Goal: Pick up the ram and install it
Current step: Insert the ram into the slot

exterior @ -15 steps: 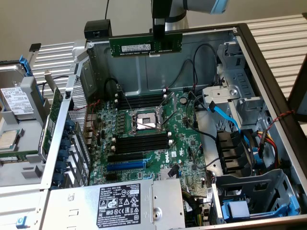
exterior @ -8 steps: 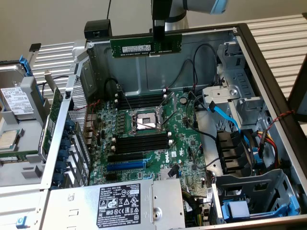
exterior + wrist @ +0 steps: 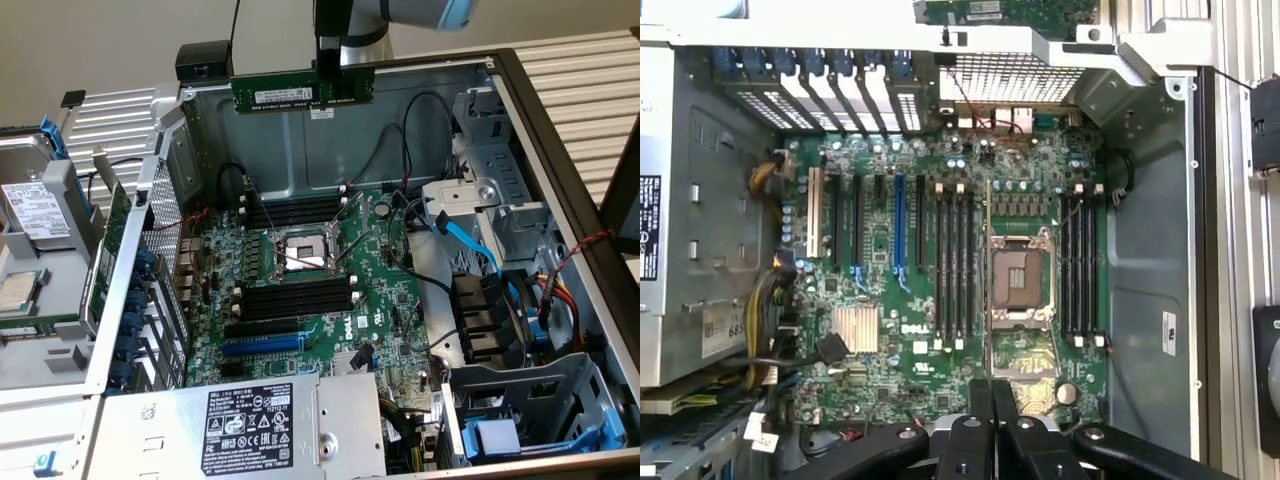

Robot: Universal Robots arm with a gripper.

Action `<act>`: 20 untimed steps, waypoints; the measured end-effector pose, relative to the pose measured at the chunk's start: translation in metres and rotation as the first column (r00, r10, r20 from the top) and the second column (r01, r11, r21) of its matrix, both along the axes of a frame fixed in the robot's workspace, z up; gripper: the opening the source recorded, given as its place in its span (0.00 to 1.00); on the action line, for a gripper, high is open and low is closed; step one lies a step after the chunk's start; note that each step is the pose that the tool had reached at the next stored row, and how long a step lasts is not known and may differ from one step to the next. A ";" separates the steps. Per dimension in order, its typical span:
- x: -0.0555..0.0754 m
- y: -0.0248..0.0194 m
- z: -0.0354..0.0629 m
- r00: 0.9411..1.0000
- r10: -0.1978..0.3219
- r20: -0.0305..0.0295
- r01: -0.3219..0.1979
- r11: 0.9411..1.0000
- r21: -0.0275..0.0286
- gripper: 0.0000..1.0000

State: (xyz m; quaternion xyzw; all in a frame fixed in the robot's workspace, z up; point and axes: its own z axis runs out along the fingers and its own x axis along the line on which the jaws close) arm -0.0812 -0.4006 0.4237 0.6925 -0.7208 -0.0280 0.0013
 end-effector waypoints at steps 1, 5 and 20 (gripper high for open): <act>-0.003 0.0003 -0.0011 1.000 0.000 0.002 0.000 1.000 -0.001 0.12; -0.013 0.0003 -0.0059 1.000 0.000 0.015 0.000 1.000 -0.001 0.12; -0.021 -0.0061 -0.0325 1.000 -0.004 0.024 0.004 1.000 0.000 0.12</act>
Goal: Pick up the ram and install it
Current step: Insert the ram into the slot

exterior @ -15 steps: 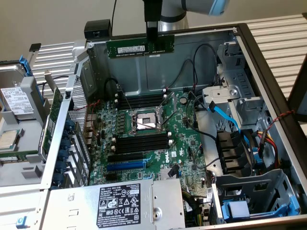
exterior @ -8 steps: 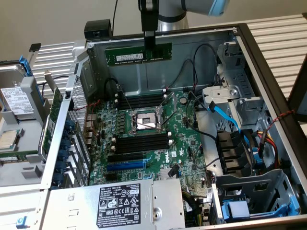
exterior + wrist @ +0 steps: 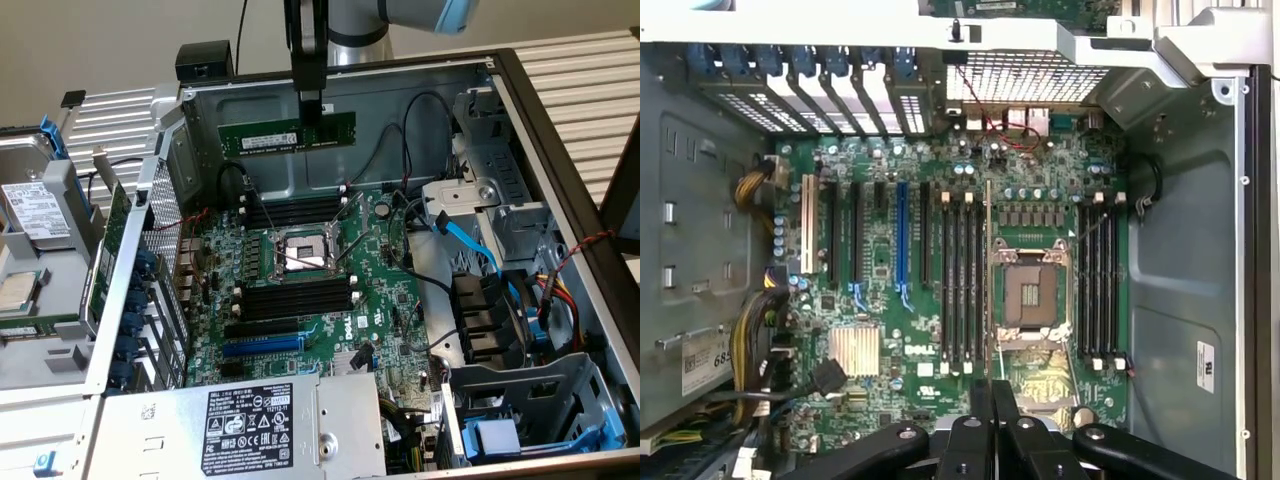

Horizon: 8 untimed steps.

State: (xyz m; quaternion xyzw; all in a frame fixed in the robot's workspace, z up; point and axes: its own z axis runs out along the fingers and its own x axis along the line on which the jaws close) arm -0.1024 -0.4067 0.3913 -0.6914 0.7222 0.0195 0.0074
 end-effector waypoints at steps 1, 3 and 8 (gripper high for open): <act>-0.001 0.0000 -0.0015 1.000 -0.002 0.001 0.002 1.000 0.000 0.12; -0.002 0.0000 -0.0042 1.000 -0.008 0.002 0.008 1.000 0.000 0.12; -0.002 0.0000 -0.0102 1.000 -0.024 0.002 0.024 1.000 0.011 0.12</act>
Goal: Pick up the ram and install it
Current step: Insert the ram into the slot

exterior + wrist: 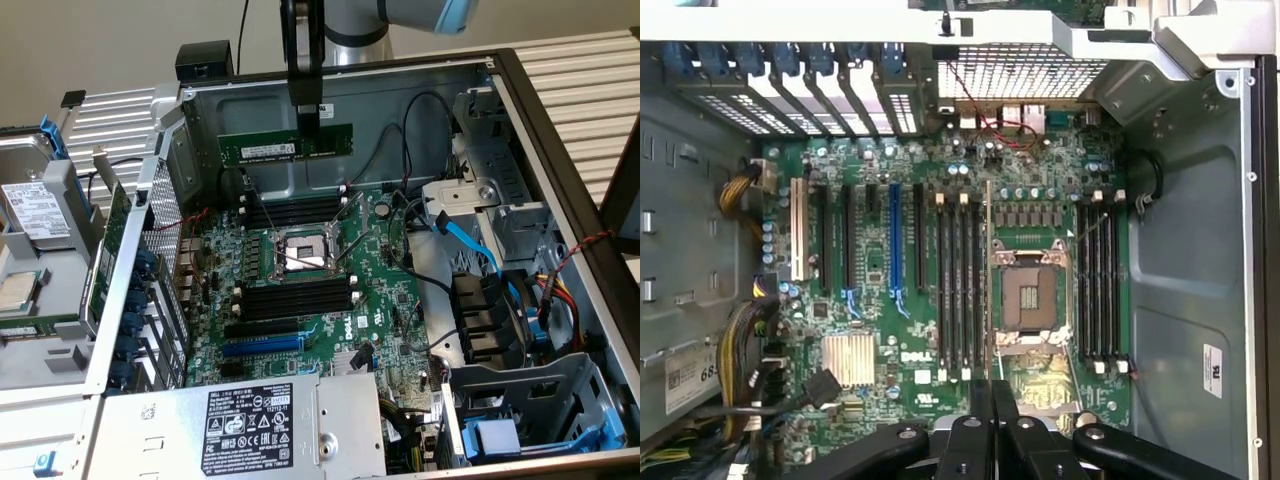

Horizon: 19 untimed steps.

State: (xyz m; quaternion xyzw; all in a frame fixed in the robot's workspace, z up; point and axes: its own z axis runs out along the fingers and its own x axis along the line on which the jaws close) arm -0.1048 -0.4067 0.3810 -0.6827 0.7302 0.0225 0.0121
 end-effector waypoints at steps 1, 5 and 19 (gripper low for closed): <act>0.000 0.0000 -0.0019 1.000 -0.002 0.000 0.002 1.000 0.001 0.12; 0.000 0.0000 -0.0091 1.000 -0.006 0.000 0.006 1.000 0.001 0.12; -0.007 -0.0018 -0.0346 1.000 -0.006 0.000 0.006 1.000 0.003 0.12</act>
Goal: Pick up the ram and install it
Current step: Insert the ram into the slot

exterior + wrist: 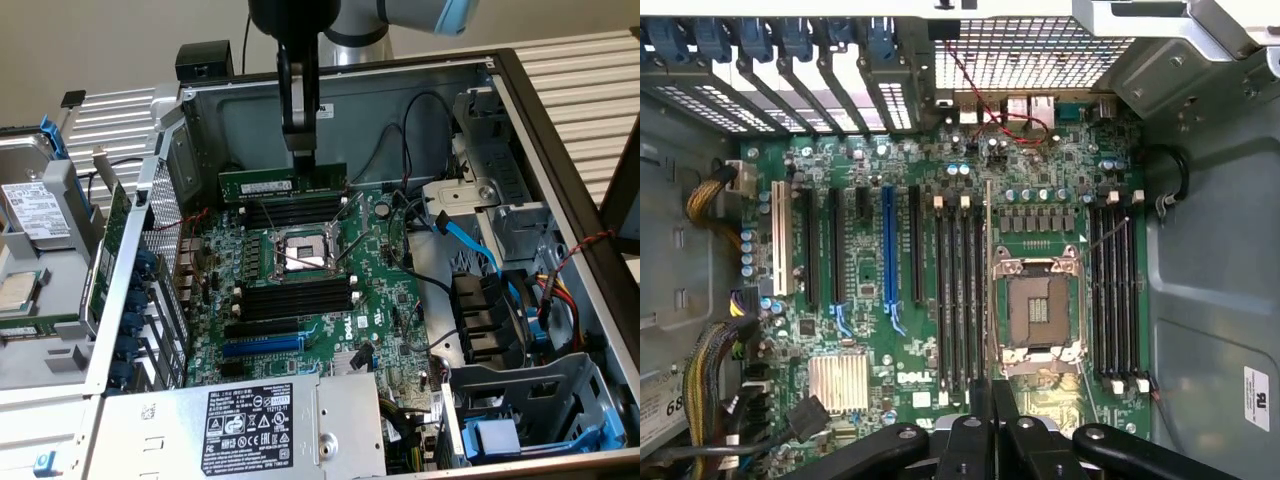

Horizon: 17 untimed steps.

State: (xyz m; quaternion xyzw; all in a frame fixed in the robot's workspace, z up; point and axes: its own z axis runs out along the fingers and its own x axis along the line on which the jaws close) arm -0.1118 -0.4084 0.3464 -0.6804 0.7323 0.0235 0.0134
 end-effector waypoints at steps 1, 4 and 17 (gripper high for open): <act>0.000 0.0000 -0.0017 1.000 0.000 0.000 0.000 1.000 0.001 0.12; -0.001 0.0000 -0.0069 1.000 0.003 0.001 -0.003 1.000 0.004 0.12; -0.001 -0.0092 -0.0121 1.000 0.007 0.000 -0.007 1.000 0.010 0.12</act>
